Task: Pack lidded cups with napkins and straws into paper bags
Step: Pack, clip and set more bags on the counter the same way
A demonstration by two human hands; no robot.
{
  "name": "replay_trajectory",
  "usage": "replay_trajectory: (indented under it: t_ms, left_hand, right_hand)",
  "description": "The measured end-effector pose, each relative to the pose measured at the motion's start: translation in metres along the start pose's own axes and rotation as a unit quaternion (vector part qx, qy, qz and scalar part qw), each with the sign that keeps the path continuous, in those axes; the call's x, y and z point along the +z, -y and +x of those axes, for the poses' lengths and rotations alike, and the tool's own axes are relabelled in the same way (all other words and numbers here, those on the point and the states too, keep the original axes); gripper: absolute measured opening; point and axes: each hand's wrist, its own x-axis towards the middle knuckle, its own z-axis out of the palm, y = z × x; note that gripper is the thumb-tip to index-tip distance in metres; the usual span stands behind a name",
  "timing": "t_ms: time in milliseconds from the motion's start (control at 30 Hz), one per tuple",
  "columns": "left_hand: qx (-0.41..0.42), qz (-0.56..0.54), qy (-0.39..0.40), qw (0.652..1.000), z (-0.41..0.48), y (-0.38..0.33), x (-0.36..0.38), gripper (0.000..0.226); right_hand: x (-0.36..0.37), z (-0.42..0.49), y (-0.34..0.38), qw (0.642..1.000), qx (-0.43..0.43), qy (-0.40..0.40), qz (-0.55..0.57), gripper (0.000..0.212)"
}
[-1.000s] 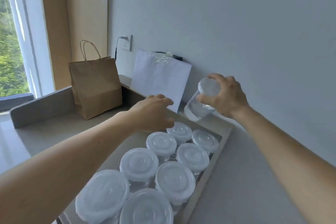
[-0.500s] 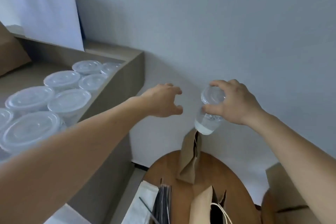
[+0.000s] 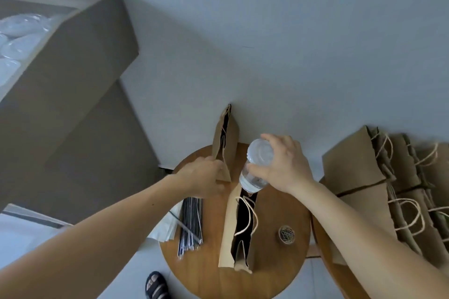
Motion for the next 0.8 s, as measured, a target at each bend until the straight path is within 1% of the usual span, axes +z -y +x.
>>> replay_trajectory:
  t_ms: [100, 167, 233, 267, 300, 400, 467, 533, 600, 633, 700, 800]
  left_hand:
    - [-0.004, 0.005, 0.064, 0.998, -0.007, -0.004, 0.044, 0.087]
    - [-0.012, -0.011, 0.115, 0.993, -0.011, -0.011, 0.067, 0.099]
    - [-0.032, -0.031, 0.154, 0.987, -0.013, -0.020, 0.084, 0.101]
    - [-0.044, -0.037, 0.158, 0.986, -0.013, -0.025, 0.090, 0.096]
    - [-0.052, -0.040, 0.152, 0.986, -0.013, -0.030, 0.093, 0.086]
    - [-0.075, -0.068, 0.104, 0.989, -0.008, -0.040, 0.097, 0.045]
    - [-0.125, -0.118, 0.086, 0.981, -0.004, -0.040, 0.100, 0.030]
    - [-0.171, -0.161, 0.119, 0.965, -0.004, -0.035, 0.103, 0.024]
    - [-0.183, -0.176, 0.145, 0.956, -0.003, -0.031, 0.103, 0.021]
    - [-0.188, -0.181, 0.139, 0.955, -0.004, -0.029, 0.103, 0.019]
    - [-0.198, -0.238, 0.109, 0.945, -0.004, -0.028, 0.102, 0.017]
    - [-0.196, -0.299, 0.093, 0.929, -0.005, -0.027, 0.101, 0.012]
  right_hand:
    - [0.015, -0.003, -0.003, 1.000, 0.008, -0.007, 0.008, 0.083]
    - [0.024, -0.005, -0.001, 1.000, 0.011, -0.009, 0.015, 0.083]
    - [0.032, -0.008, 0.000, 1.000, 0.013, -0.009, 0.013, 0.083]
    - [0.035, -0.010, 0.000, 1.000, 0.014, -0.007, 0.014, 0.083]
    - [0.038, -0.012, -0.002, 1.000, 0.017, -0.003, 0.015, 0.083]
    - [0.041, -0.020, -0.008, 1.000, 0.017, 0.004, 0.007, 0.084]
    - [0.042, -0.025, -0.013, 1.000, 0.013, 0.002, 0.000, 0.084]
    - [0.040, -0.029, -0.015, 1.000, 0.010, 0.002, 0.000, 0.083]
    - [0.038, -0.034, -0.017, 1.000, -0.006, 0.013, 0.002, 0.083]
    - [0.037, -0.036, -0.018, 1.000, -0.022, 0.020, 0.003, 0.083]
    - [0.034, -0.042, -0.020, 0.997, -0.072, 0.037, 0.001, 0.084]
    - [0.031, -0.051, -0.023, 0.981, -0.164, 0.090, -0.045, 0.084]
